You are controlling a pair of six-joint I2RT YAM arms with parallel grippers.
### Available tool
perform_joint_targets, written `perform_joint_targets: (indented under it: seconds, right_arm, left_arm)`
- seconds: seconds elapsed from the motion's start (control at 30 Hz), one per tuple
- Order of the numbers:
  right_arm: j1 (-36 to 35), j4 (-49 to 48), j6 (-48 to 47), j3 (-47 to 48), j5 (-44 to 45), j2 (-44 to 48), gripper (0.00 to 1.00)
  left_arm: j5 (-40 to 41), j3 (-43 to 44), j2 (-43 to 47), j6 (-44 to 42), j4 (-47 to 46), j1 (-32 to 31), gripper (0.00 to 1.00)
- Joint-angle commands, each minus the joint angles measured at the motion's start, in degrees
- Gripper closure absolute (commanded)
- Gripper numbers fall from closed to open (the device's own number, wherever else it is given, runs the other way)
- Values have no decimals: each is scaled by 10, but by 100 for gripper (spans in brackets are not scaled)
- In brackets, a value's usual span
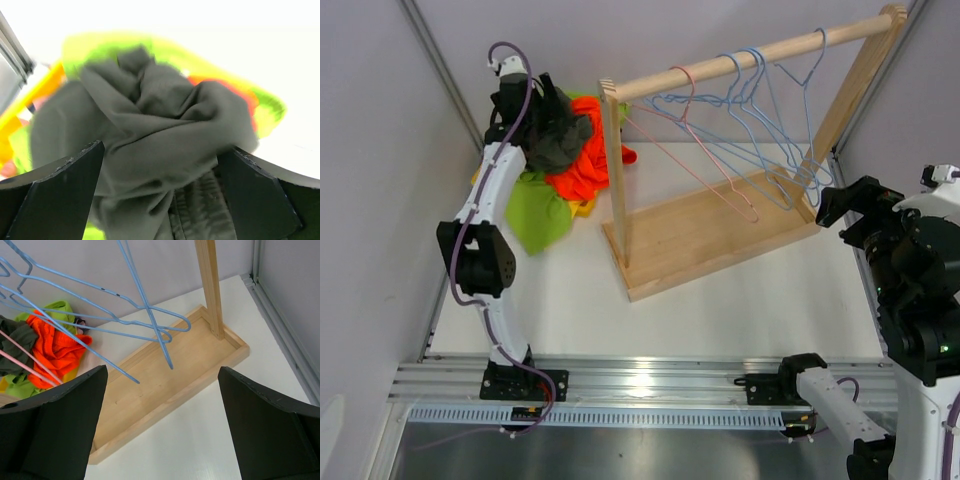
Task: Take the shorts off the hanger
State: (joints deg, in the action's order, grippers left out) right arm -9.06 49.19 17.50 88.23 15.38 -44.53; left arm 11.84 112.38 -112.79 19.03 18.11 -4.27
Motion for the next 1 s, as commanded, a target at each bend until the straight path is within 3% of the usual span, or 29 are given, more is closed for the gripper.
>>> perform_joint_targets:
  seconds: [0.0, 0.2, 0.33, 0.47, 0.63, 0.8, 0.87, 0.97]
  right_arm:
    - [-3, -2, 3, 26, 6, 5, 1]
    - [-3, 5, -3, 61, 19, -2, 1]
    - [-3, -4, 5, 47, 0, 15, 0]
    - [-2, -31, 11, -24, -54, 54, 1]
    - [0, -102, 15, -131, -204, 147, 0]
    - [4, -177, 44, -262, -224, 252, 1]
    - [4, -194, 62, -297, -216, 294, 1]
    - [3, -199, 73, -361, -202, 329, 1]
  left_arm:
    - [11, 52, 99, -4, 14, 7, 1]
    - [13, 108, 194, -21, 79, 7, 1]
    - [-30, 71, 267, -25, 112, 6, 1]
    - [-78, -119, 412, -15, 108, 6, 1]
    - [-135, -396, 673, -8, 78, 5, 1]
    - [-184, -552, 860, -39, 76, 5, 1]
    - [-162, -605, 933, -46, 76, 5, 1]
    - [-104, -646, 962, -54, 98, -11, 1]
